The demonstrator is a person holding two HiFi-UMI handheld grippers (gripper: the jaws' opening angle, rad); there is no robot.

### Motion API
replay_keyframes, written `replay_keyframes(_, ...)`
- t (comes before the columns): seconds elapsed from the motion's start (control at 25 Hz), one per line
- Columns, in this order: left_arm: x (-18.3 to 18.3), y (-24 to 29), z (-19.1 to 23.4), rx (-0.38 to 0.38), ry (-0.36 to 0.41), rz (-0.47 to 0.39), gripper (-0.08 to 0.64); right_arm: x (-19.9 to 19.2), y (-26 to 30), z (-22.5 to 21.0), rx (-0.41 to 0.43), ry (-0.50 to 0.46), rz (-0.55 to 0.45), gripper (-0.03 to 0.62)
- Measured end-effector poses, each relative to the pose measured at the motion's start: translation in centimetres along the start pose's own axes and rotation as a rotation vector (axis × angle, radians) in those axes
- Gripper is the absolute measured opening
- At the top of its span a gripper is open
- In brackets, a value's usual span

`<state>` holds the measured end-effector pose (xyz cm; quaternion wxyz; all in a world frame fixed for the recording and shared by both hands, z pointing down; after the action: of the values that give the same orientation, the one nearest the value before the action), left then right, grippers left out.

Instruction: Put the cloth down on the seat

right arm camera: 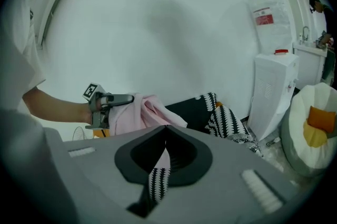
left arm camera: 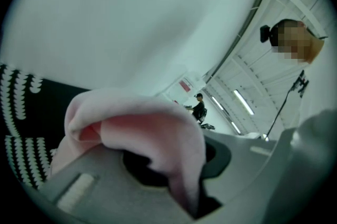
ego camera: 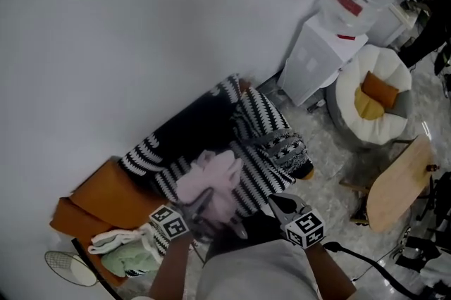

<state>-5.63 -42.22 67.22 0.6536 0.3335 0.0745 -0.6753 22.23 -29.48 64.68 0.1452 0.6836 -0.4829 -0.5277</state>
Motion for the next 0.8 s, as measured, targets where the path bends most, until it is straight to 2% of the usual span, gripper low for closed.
replay_keyframes(0.4, -0.2, 6.9, 8.8, 0.182, -0.044, 0.049, 0.078, 0.6, 4.1, -5.1, 0.088, -0.003, 0.072, 0.004)
replay_keyframes(0.64, -2.7, 9.5, 14.3, 0.314, -0.169, 0.098, 0.083, 1.0, 6.4, -7.2, 0.117, 0.024, 0.096, 0.005)
replay_keyframes(0.8, -3.0, 11.0, 16.5, 0.362, -0.194, 0.114, 0.084, 1.4, 7.8, -8.2, 0.133, 0.026, 0.114, 0.005)
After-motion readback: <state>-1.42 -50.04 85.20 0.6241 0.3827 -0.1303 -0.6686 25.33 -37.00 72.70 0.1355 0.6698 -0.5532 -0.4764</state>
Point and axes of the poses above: the fingertips, and each gripper's own axes: y forward along the fingers, z to its left, x out of its top, the point moved 9 cm from there along -y, backward along the fingers, and after that the axes turned 13 degrees about z, right-handed, at the moved point
